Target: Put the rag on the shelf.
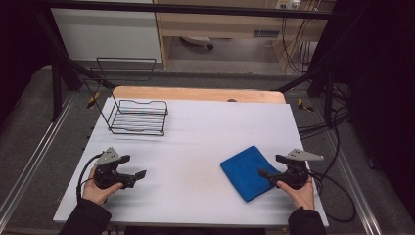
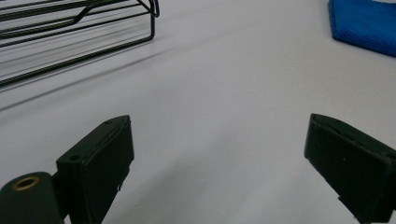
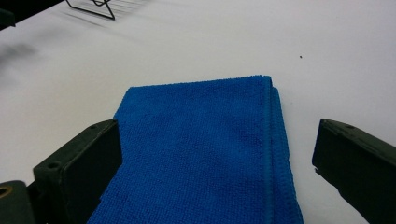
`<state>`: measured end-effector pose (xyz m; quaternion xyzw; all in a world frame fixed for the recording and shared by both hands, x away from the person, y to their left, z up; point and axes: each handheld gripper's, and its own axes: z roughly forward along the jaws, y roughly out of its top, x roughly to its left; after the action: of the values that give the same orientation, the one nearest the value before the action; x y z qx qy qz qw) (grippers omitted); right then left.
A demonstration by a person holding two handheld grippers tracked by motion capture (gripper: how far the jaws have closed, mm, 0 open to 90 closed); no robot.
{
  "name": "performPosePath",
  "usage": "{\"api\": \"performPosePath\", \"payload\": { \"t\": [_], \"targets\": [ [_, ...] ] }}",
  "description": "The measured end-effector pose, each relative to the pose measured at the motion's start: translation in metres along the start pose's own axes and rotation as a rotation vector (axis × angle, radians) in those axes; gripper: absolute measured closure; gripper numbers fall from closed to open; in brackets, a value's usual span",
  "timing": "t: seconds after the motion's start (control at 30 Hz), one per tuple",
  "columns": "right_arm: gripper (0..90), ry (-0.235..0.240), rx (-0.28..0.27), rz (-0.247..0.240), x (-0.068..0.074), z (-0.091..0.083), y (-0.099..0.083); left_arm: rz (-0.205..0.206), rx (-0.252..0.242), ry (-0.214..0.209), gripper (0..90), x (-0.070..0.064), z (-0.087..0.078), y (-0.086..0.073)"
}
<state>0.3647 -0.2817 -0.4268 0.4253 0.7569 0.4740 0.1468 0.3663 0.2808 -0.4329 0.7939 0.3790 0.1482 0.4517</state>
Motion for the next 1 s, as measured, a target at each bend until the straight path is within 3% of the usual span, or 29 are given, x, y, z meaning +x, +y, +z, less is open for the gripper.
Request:
{"api": "performPosePath", "payload": {
  "t": [0.6, 1.0],
  "targets": [
    [3.7, -0.012, 0.047, -0.017, 0.012, 0.010, 0.004, 0.016, 0.016, 0.004, 8.2, -0.002, 0.001, 0.000],
    [11.8, 0.014, 0.101, -0.056, 0.043, 0.031, 0.013, 0.010, 0.018, 0.011, 8.1, -0.001, 0.000, 0.000]
  ]
}}
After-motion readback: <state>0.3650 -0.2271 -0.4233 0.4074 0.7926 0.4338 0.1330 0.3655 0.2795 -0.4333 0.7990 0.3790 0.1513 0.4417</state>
